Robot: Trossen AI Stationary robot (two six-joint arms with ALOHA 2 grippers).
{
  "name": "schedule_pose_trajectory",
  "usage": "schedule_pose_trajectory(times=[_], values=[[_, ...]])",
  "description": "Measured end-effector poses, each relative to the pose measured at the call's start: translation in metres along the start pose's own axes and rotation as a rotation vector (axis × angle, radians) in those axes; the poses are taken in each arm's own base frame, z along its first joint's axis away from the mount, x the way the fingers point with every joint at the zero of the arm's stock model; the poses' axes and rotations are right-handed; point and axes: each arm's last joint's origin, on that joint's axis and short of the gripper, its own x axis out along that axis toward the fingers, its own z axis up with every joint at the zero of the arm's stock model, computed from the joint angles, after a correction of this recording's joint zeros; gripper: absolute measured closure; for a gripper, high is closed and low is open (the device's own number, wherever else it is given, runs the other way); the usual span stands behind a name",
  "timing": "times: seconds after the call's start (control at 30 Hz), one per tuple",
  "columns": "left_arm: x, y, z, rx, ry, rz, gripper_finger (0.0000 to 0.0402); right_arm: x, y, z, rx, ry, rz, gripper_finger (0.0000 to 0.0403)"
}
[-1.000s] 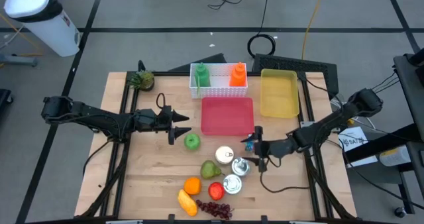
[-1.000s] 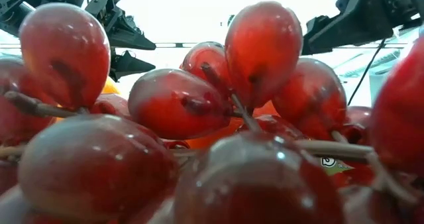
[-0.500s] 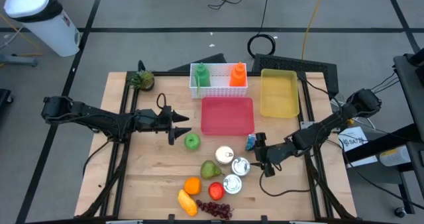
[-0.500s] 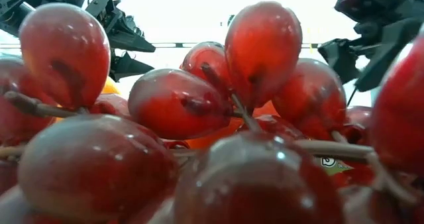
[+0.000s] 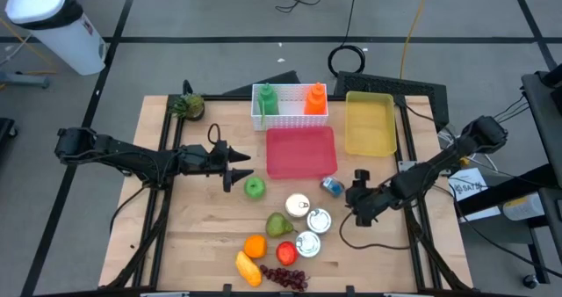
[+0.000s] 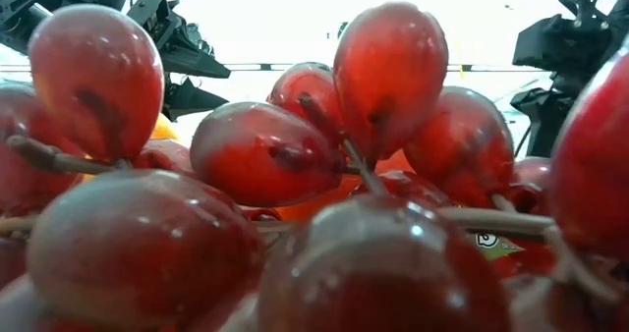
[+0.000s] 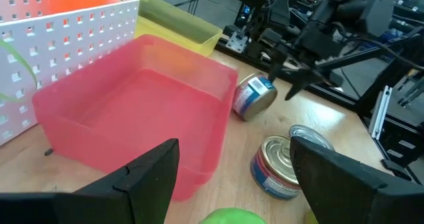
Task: Pick & Place Food Item
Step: Put the right blue and pink tuna can into the yellow bin
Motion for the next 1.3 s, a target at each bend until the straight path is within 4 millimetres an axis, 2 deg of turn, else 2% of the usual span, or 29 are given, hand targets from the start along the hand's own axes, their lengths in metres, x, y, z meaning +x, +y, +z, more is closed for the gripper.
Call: schedule_pose_trajectory(times=[0.17,0.43,0.67,0.97,1.1,1.3], values=[[0.0,0.0,0.0,0.001,0.0,0.0,0.0101,-0.006,-0.005,-0.003,0.094,0.015,-0.022,0.0221],[0.0,0.0,0.0,0.001,-0.002,0.0,0.01,-0.009,-0.009,0.007,0.154,-0.186,-0.2,0.0227],[0.0,0.0,0.0,0.0,-0.004,-0.001,0.0101,-0.006,-0.012,0.016,0.214,-0.224,-0.167,0.0181],[0.0,0.0,0.0,-0.004,-0.005,-0.002,0.01,0.009,-0.013,0.008,0.194,-0.315,-0.074,0.0108],[0.0,0.0,0.0,-0.004,-0.005,-0.002,0.01,0.012,-0.013,0.005,0.18,-0.361,-0.067,0.0106],[0.0,0.0,0.0,-0.004,-0.005,-0.002,0.01,0.017,-0.017,-0.004,0.222,-0.349,-0.095,0.0133]])
